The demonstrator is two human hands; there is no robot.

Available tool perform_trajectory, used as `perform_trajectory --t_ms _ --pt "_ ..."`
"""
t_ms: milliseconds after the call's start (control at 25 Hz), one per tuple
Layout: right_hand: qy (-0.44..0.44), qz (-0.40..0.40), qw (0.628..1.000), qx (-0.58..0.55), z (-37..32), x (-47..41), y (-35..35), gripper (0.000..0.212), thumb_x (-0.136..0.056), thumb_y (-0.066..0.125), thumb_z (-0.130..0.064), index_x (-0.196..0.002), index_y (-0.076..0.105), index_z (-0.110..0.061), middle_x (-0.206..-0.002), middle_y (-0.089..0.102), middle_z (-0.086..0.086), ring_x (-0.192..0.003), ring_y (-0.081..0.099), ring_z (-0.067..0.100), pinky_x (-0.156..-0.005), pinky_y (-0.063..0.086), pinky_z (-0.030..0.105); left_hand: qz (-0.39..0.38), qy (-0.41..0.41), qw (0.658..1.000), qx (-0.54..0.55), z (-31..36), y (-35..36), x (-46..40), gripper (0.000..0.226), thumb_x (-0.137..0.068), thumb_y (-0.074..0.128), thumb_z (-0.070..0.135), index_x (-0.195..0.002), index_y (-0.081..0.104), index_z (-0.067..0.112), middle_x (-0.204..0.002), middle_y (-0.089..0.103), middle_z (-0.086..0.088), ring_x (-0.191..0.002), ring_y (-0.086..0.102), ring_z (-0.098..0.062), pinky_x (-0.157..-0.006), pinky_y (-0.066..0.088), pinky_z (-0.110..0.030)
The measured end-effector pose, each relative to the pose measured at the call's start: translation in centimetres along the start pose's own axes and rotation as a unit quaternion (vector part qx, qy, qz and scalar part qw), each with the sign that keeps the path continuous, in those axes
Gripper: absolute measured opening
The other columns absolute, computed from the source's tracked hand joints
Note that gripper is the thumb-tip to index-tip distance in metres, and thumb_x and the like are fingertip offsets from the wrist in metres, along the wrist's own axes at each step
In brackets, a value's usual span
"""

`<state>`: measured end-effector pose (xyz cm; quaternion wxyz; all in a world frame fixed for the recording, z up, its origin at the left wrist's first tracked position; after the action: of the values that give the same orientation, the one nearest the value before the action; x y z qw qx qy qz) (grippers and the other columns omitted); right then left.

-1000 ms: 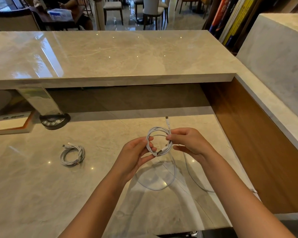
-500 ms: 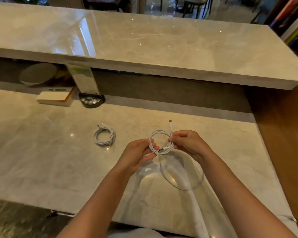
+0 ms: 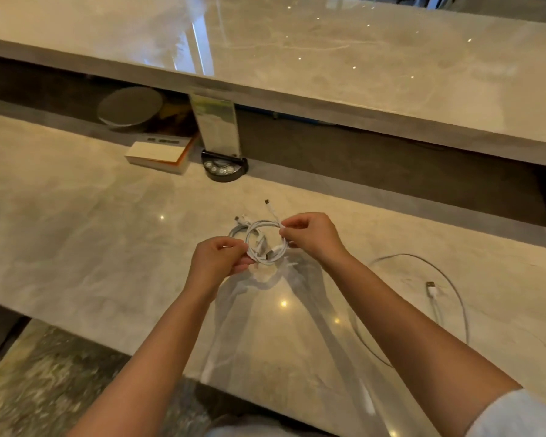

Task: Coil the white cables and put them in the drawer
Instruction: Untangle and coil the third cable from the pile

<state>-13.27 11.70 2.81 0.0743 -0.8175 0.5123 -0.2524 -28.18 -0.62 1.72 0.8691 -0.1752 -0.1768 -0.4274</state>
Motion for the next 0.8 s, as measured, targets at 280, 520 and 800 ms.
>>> perform_trajectory --t_ms 280,520,800 --pt "-0.037 -0.018 0.989 0.144 -2.0 -4.5 5.0 0.022 -0.077 0.068 -0.007 -0.098 0.073 -0.008 -0.1 0.072 0.01 -0.095 0.066 0.022 -0.083 0.05 0.029 0.034 -0.04 0.998 -0.032 -2.1 -2.2 -4.4 0.016 -0.086 0.058 0.006 -0.072 0.066 0.006 -0.059 0.069 -0.012 -0.059 0.069 -0.024 -0.062 0.059 -0.037" --pt "-0.016 -0.03 0.99 0.134 0.0 -5.2 5.7 0.019 -0.079 0.069 -0.009 -0.098 0.073 -0.008 -0.101 0.072 0.01 -0.092 0.065 0.02 -0.076 0.047 0.025 0.016 -0.037 0.998 -0.054 -3.7 -2.1 -5.3 0.018 -0.086 0.059 0.012 -0.07 0.065 0.006 -0.069 0.069 -0.021 -0.067 0.068 -0.033 -0.066 0.057 -0.042" --pt "-0.021 -0.027 0.994 0.106 0.9 -4.8 5.7 0.019 -0.081 0.067 -0.01 -0.099 0.071 -0.008 -0.101 0.071 0.011 -0.09 0.064 0.02 -0.084 0.052 0.033 0.01 -0.042 0.998 -0.054 -3.8 -2.1 -5.5 0.013 -0.086 0.059 0.012 -0.075 0.064 0.007 -0.074 0.071 -0.019 -0.071 0.068 -0.029 -0.067 0.058 -0.037"
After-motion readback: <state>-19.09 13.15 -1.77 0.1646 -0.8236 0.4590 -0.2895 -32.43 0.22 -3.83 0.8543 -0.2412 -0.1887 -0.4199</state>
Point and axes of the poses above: each hand's wrist, its own x-axis away from the middle knuckle, its own y-axis out of the palm, z = x × y, the point moved 6 cm from there along -x, towards the middle knuckle
